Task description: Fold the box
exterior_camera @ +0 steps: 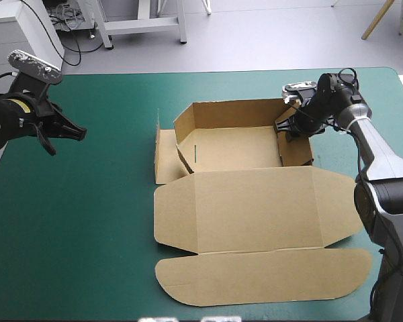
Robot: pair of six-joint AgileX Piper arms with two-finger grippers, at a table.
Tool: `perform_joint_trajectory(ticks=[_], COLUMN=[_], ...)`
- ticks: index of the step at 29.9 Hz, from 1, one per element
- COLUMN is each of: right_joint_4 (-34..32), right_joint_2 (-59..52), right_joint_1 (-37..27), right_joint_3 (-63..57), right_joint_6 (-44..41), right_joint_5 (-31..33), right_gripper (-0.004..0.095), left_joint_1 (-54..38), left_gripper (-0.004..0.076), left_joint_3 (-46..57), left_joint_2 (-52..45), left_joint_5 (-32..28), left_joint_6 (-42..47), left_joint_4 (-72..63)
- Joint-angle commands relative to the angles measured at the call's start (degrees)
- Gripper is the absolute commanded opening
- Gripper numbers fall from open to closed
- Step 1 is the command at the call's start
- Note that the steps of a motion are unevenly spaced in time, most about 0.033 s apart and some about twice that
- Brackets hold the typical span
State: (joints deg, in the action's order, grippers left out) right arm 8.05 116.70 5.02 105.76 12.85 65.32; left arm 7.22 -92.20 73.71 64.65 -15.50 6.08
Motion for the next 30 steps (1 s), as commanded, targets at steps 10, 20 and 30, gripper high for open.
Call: perform_joint_trajectory(ticks=[10, 20, 30], right_joint_4=[0.3, 13.6, 21.3], right_joint_2=[-3.4, -10.3, -21.6], right_joint_1=[-0.9, -7.9, -13.2], right_joint_3=[1.6, 1.6, 1.6], right_joint_6=[1.1, 8.1, 14.7], right_joint_5=[0.3, 3.7, 3.7], right_gripper=[-0.0019, -0.002, -0.002], left_joint_1=[-0.1, -5.5, -23.8], left_gripper=[-0.001, -0.0009, -0.0009], left_joint_3=[-1.4, -1.4, -1.4], left_joint_2=[0.2, 3.8, 11.6], left_joint_5=[0.5, 3.0, 8.9], left_joint_6=[1.7, 3.2, -9.3], left_joint_4=[1.3, -1.4, -28.8])
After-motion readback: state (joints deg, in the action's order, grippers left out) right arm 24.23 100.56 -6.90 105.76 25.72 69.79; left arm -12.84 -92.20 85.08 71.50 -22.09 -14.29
